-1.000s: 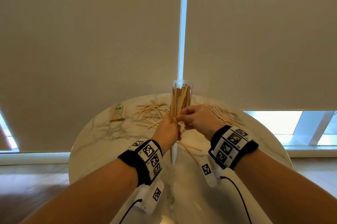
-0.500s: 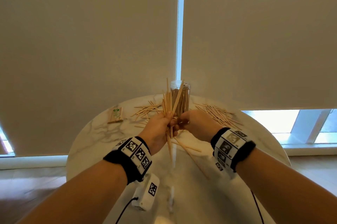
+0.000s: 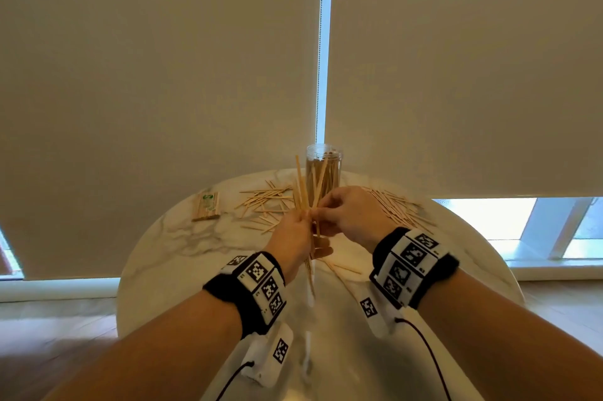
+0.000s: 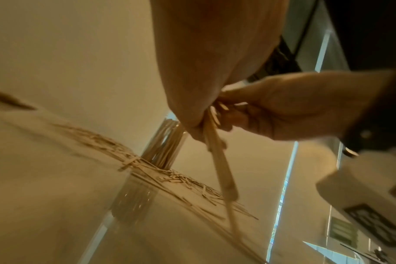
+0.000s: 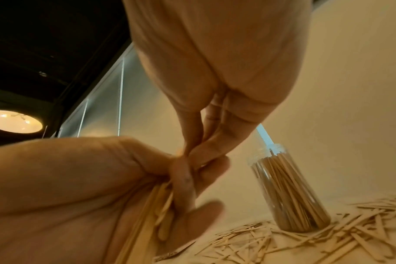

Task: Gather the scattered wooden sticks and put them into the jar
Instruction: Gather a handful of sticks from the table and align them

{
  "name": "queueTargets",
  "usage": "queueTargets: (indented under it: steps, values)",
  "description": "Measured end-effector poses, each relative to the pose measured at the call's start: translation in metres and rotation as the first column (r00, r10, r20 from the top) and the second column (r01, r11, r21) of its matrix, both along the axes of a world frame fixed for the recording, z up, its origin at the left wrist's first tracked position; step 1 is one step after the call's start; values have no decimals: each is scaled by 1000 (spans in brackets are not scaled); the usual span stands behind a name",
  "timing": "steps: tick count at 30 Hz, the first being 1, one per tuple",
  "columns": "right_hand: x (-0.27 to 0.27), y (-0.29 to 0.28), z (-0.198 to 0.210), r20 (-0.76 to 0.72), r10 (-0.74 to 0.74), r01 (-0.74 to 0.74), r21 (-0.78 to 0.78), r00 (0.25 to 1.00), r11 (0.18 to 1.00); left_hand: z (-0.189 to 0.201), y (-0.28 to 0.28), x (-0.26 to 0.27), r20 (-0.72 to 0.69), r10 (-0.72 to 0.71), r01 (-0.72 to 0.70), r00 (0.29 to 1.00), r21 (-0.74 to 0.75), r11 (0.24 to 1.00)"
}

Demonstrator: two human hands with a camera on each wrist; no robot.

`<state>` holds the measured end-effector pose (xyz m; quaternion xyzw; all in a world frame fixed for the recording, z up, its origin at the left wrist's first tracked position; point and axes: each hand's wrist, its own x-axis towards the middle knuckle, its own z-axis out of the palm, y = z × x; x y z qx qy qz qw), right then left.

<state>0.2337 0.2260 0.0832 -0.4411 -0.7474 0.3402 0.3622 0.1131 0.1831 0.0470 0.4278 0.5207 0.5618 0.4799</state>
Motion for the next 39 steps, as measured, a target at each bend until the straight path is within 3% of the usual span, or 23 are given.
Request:
queueTargets:
  steps: [4,6,9,12,14,17,19,22,27,30,33,34,37,39]
  values:
    - [1,2,1,122,-24,12,94,992,996,-1,0,-3,-123,39,-34,992,46,998]
    - [4,4,4,73,-9,6,44,997,999,0,-4,-5,-151,5,4,988,58,998]
    - [11,6,8,-12,32,-33,-61,999,998,1,-8,-2,-130,-59,65,990,45,997]
    - [14,6,10,63,71,-66,-81,995,995,0,-10,-1,-74,-128,130,989,24,991]
    - [12,7,13,-60,53,-63,-175,997,983,0,-12,-2,-83,-158,159,984,6,987]
    - [11,10,23,-313,-90,2,-273,945,962,4,-16,3,-141,-257,251,956,-59,966]
    - [7,11,27,-215,-77,48,-141,973,989,6,-18,9,-215,-325,312,921,-92,946]
    - [1,7,26,-32,9,-10,-37,999,999,6,-17,16,-256,-360,350,897,-88,933]
    - [3,7,29,134,-107,86,151,985,985,6,-15,18,-169,-390,387,905,-55,920]
    - [0,1,23,255,48,-59,36,966,998,10,-12,15,-86,-336,333,938,-42,942]
    - [1,1,13,122,34,-31,-22,992,999,19,-5,0,43,-190,190,981,3,982]
    - [3,2,9,137,32,-26,-44,990,999,22,-1,-8,110,-138,138,984,12,990]
    - [3,-8,-6,351,181,-92,-254,919,963,28,8,-31,369,-6,-1,930,19,1000]
    - [-3,-20,-18,385,289,-115,-416,876,902,30,11,-36,491,15,-29,871,21,999]
